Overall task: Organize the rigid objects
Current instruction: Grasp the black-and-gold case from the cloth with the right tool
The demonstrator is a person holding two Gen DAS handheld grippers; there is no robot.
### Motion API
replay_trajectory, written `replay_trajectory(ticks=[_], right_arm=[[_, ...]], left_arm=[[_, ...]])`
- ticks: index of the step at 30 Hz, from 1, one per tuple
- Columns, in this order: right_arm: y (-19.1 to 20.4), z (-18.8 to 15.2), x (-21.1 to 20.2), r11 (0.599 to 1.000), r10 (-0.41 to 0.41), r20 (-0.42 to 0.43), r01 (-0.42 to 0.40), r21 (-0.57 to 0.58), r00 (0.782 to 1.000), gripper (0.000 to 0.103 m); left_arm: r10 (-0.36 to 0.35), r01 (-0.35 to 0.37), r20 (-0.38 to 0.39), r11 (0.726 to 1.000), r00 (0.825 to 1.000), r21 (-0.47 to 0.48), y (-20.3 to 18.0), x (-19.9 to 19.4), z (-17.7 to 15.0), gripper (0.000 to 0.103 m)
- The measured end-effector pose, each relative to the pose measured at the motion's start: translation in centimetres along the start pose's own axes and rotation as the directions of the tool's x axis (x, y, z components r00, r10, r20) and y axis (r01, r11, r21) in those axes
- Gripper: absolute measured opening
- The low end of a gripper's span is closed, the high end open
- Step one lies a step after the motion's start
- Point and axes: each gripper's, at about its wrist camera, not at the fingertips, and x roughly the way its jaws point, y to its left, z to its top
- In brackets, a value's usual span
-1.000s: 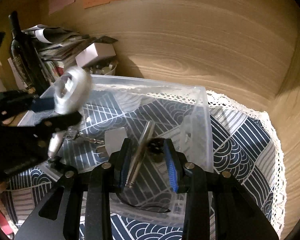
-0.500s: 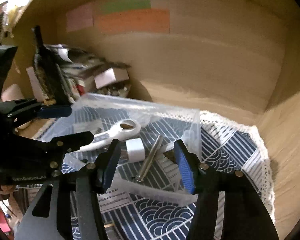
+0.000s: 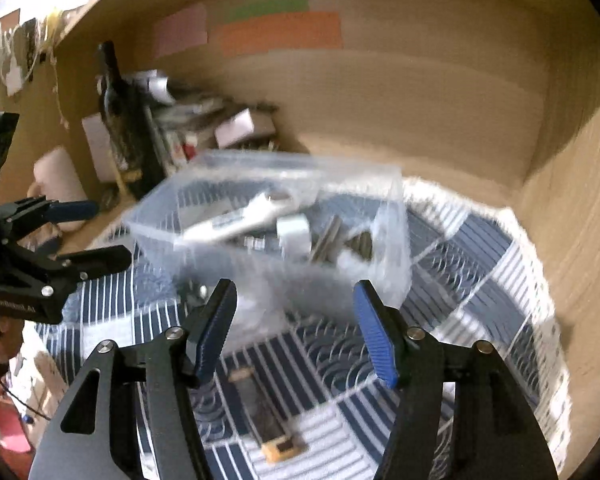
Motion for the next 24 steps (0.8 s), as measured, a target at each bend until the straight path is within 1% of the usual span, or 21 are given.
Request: replay_trajectory(ticks=[5, 8, 9, 10, 11, 12, 13, 15, 16, 17, 18, 19, 20, 21, 22, 24], right_arm=[[0.7, -2.9, 1.9, 1.0, 0.026, -0.102, -0.028, -0.014, 0.994, 0.057], [1.0, -4.1, 2.7, 0.999, 0.048, -0.15, -0.051, -0.016, 0.988, 0.057], [1.1, -4.4, 2.9, 0.998, 0.054, -0.162, -0.058, -0.019, 0.985, 0.054], [1.2, -4.7, 3.1, 0.998, 0.058, -0.177, -0.064, -0.027, 0.982, 0.052], [1.3, -4.9, 3.2, 0.997, 0.06, -0.187, -0.067, -0.034, 0.981, 0.046], [1.4, -5.0, 3.3, 0.997, 0.053, -0.187, -0.062, -0.042, 0.981, 0.043], [1.5, -5.0, 3.2, 0.997, 0.05, -0.185, -0.06, -0.05, 0.982, 0.042], [1.6, -5.0, 3.2, 0.996, 0.058, -0.185, -0.069, -0.056, 0.981, 0.027], [1.7, -4.9, 3.2, 0.996, 0.049, -0.182, -0.061, -0.059, 0.982, 0.025], [1.7, -4.9, 3.2, 0.997, 0.049, -0.18, -0.06, -0.058, 0.982, 0.022], [1.5, -4.9, 3.0, 0.997, 0.053, -0.177, -0.064, -0.053, 0.983, 0.022], [1.3, -5.0, 3.0, 0.997, 0.057, -0.175, -0.066, -0.046, 0.983, 0.022], [1.2, -4.9, 2.9, 0.997, 0.061, -0.173, -0.068, -0.037, 0.983, 0.022], [1.1, -4.9, 2.8, 0.997, 0.064, -0.169, -0.07, -0.028, 0.984, 0.021], [0.9, -4.8, 2.6, 0.998, 0.065, -0.161, -0.069, -0.017, 0.985, 0.021], [0.6, -4.7, 2.3, 0.998, 0.058, -0.146, -0.059, -0.002, 0.988, 0.022]], left_arm=[[-0.011, 0.012, -0.09, 1.0, 0.996, 0.006, -0.8, 3.1, -1.8, 0.096], [-0.026, 0.028, -0.114, 0.999, 0.993, 0.015, -1.6, 4.2, -2.0, 0.096], [-0.025, 0.028, -0.115, 0.999, 0.993, 0.023, -1.9, 4.7, -1.8, 0.096], [-0.023, 0.027, -0.114, 0.999, 0.993, 0.027, -2.1, 4.8, -1.7, 0.093], [-0.023, 0.027, -0.116, 0.999, 0.993, 0.033, -2.4, 5.1, -1.5, 0.087], [-0.024, 0.028, -0.122, 0.999, 0.992, 0.039, -2.6, 5.6, -1.2, 0.082], [-0.025, 0.03, -0.126, 0.999, 0.992, 0.038, -2.7, 5.8, -1.0, 0.08], [-0.032, 0.036, -0.128, 0.999, 0.991, 0.035, -2.9, 6.5, -0.8, 0.079], [-0.026, 0.031, -0.128, 0.999, 0.991, 0.035, -3.0, 6.8, -0.8, 0.077], [-0.021, 0.026, -0.132, 0.999, 0.991, 0.035, -3.2, 7.1, -0.8, 0.069], [-0.025, 0.03, -0.138, 0.999, 0.99, 0.033, -3.1, 7.4, -0.9, 0.066], [-0.023, 0.027, -0.127, 0.999, 0.992, 0.033, -3.2, 7.4, -0.9, 0.066], [-0.023, 0.028, -0.12, 0.999, 0.992, 0.036, -3.3, 7.3, -0.9, 0.058], [-0.028, 0.033, -0.118, 0.999, 0.993, 0.039, -3.3, 7.3, -0.9, 0.048], [-0.032, 0.037, -0.116, 0.998, 0.993, 0.041, -3.3, 7.2, -0.9, 0.043], [-0.04, 0.045, -0.117, 0.998, 0.992, 0.039, -3.2, 7.0, -1.0, 0.044]])
